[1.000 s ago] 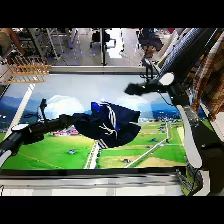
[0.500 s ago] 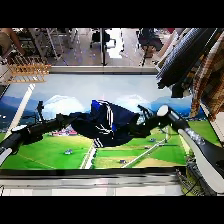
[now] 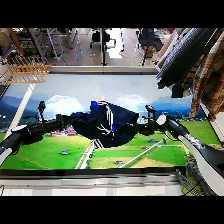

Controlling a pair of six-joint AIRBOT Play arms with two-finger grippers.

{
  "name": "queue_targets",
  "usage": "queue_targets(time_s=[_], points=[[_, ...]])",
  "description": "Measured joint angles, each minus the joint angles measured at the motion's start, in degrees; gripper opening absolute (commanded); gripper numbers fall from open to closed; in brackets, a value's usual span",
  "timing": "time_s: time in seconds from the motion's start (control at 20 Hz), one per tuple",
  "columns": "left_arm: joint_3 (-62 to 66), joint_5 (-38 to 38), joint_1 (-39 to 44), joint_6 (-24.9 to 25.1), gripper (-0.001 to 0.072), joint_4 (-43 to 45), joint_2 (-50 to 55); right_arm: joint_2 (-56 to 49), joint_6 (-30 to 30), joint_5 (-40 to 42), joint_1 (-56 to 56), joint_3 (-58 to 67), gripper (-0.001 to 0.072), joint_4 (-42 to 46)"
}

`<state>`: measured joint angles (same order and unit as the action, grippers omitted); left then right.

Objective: Fold the clothes and pants, and hang the long-sleeved shirts on hangers.

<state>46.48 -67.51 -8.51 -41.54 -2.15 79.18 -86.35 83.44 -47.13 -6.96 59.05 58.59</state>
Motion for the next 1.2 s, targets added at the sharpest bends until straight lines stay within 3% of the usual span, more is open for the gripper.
queue_targets(time_s=[0.05,0.1,0.25,0.55,0.7,0.85,0.9,0.95,1.0,1.05,1.2], points=[[0.00,-0.09,0.00,0.00,0.0014,-0.02,0.00,-1.01,-1.66,1.70,-0.48,0.66,0.0275,-1.51],[0.00,-0.28,0.00,0.00,0.0014,-0.28,0.00,-2.27,-3.32,2.84,-1.14,1.57,0.0005,-2.97],[0.00,-0.74,-0.74,0.00,0.0012,-4.33,-0.07,-5.11,-7.15,-1.60,-2.84,5.66,0.0011,-3.85],[0.42,-1.05,-6.91,-0.26,0.0011,-14.25,-2.21,9.49,-9.60,-21.77,-3.54,19.85,0.0011,13.11],[0.09,-0.35,-8.87,-2.54,0.0011,-11.78,-2.78,17.42,-9.46,-18.14,-3.30,26.53,0.0012,18.47],[-2.84,0.85,-8.11,-4.70,0.0012,-8.50,-2.97,17.38,-8.04,-12.85,-2.67,29.73,0.0014,19.80],[-4.46,1.75,-7.21,-5.05,0.0015,-8.02,-2.97,15.34,-7.87,-11.69,-2.58,30.25,0.0098,19.17],[-6.36,3.43,-6.03,-5.31,0.0205,-8.04,-2.97,12.74,-7.45,-10.75,-2.51,30.60,0.0363,18.27],[-8.63,5.09,-4.44,-5.44,0.0611,-8.31,-2.93,9.42,-6.82,-9.40,-2.32,30.91,0.0553,17.14],[-10.60,7.56,-3.02,-5.64,0.0674,-9.53,-2.62,6.21,-5.97,-8.92,-1.97,31.08,0.0556,16.28],[-14.40,12.44,-0.76,-5.20,0.0638,-12.48,-1.01,-2.12,-2.84,-11.72,1.16,31.36,0.0563,13.22]])
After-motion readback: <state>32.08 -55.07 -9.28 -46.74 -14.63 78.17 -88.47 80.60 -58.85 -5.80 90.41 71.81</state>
